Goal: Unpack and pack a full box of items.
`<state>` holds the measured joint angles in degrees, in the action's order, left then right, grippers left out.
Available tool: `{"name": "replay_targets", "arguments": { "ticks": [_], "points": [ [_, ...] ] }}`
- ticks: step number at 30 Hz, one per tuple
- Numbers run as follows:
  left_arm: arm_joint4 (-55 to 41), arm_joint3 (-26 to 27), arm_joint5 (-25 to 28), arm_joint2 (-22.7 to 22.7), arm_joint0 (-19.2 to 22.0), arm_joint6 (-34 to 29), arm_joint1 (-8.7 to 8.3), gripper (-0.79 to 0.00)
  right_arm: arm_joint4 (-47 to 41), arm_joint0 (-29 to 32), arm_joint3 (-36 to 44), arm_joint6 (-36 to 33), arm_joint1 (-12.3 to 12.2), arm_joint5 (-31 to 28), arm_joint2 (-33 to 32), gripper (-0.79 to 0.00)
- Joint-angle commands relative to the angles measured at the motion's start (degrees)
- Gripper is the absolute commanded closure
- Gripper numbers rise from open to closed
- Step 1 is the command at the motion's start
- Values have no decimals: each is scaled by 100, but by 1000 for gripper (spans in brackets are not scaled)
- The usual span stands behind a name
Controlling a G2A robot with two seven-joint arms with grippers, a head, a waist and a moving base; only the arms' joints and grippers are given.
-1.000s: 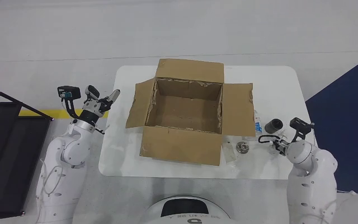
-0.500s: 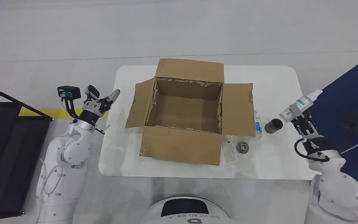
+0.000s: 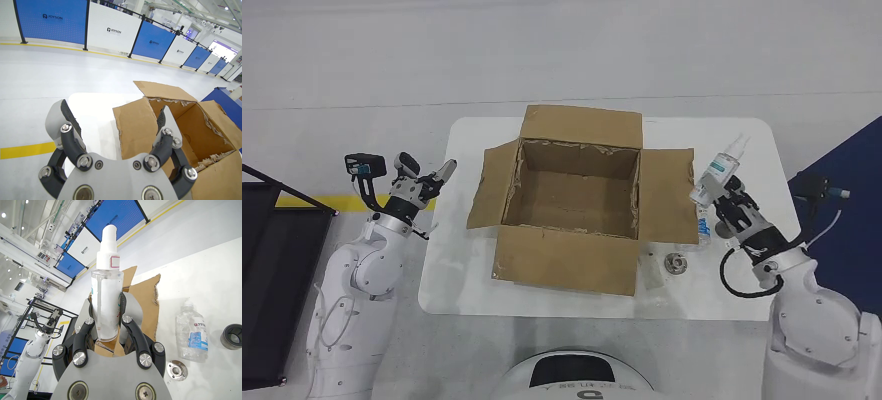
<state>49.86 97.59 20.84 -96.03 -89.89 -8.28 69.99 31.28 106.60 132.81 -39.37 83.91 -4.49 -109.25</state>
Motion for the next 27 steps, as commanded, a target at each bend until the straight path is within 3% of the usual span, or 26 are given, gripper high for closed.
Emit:
{"name": "replay_targets", "arguments": {
  "ticks": [1,5,10,17,21,25,27],
  "points": [
    [0,0,0,0,0,0,0,-785,56,22,-147,-150,-16,54,57,0],
    [0,0,0,0,0,0,0,-785,661,-641,-326,-1186,-115,-98,797,0],
    [0,0,0,0,0,0,0,-785,1905,-2369,-1397,-2289,-152,22,2664,0],
    [0,0,0,0,0,0,0,-785,3336,-3561,-2641,-2655,-69,836,4100,0],
    [0,0,0,0,0,0,0,-785,3546,-4112,-3405,-3211,-5,918,4663,0],
    [0,0,0,0,0,0,0,-785,3595,-4458,-3929,-3418,54,967,5008,-256],
    [0,0,0,0,0,0,0,-785,3594,-4640,-4167,-3531,92,994,5192,-283]
  ]
}}
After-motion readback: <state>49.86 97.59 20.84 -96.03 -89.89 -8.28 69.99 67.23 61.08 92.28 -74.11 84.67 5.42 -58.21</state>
